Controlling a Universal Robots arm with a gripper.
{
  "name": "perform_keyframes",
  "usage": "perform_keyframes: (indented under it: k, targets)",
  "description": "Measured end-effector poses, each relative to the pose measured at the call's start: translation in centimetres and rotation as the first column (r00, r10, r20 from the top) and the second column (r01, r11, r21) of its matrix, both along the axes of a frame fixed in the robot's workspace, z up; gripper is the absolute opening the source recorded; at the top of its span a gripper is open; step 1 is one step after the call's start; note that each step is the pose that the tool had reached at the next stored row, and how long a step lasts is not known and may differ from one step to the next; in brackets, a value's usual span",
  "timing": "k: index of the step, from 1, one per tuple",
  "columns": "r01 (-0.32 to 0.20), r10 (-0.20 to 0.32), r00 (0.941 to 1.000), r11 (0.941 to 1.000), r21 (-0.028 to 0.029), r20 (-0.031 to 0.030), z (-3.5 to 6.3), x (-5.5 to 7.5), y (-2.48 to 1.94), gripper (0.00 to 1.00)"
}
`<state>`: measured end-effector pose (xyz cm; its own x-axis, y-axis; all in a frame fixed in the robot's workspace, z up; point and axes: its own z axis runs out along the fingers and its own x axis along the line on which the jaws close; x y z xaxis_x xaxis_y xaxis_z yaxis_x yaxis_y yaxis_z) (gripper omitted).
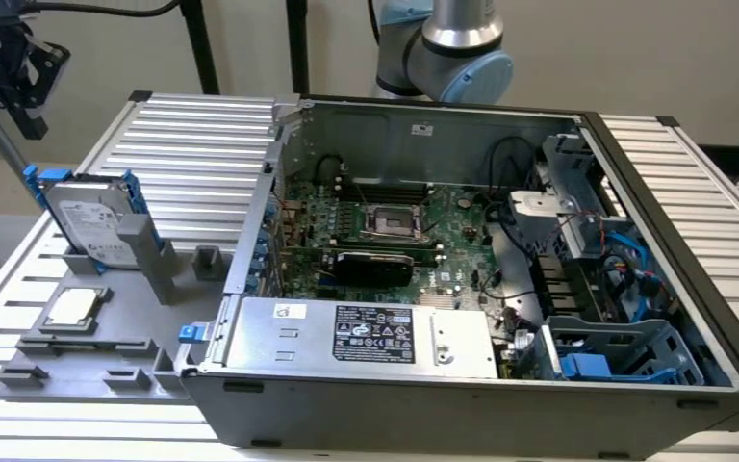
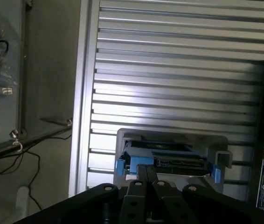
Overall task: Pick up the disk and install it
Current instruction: 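Reach for the disk, then pick up the disk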
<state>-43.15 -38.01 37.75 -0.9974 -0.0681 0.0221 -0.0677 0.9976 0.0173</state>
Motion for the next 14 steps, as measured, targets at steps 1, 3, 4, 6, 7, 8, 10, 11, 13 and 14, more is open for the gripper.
perform_keyframes:
  k: [1,3,4,6,7,8,10,11,13,14]
  targets:
    - [0.0,0.0,1.0,1.0,0.0,-0.0001,0.0,0.0,0.0,0.11]
    - [0.0,0.0,1.0,1.0,0.0001,0.0,-0.01,0.01,-0.01,0.11]
    - [0.0,0.0,1.0,1.0,0.0001,0.0,-0.01,0.01,-0.01,0.11]
    - [0.0,0.0,1.0,1.0,0.0001,0.0,-0.01,0.01,-0.01,0.11]
    - [0.0,0.0,1.0,1.0,0.0001,0.0,0.0,0.01,-0.01,0.11]
    - [0.0,0.0,1.0,1.0,0.0001,0.0,-0.01,0.01,-0.01,0.11]
    - [0.0,0.0,1.0,1.0,0.0001,0.0,-0.01,0.01,-0.01,0.11]
    - [0.0,0.0,1.0,1.0,0.0001,0.0,-0.01,0.01,-0.01,0.11]
    - [0.0,0.0,1.0,1.0,0.0001,0.0,-0.01,0.01,-0.01,0.11]
    - [0.0,0.0,1.0,1.0,0.0001,0.0,-0.01,0.01,-0.01,0.11]
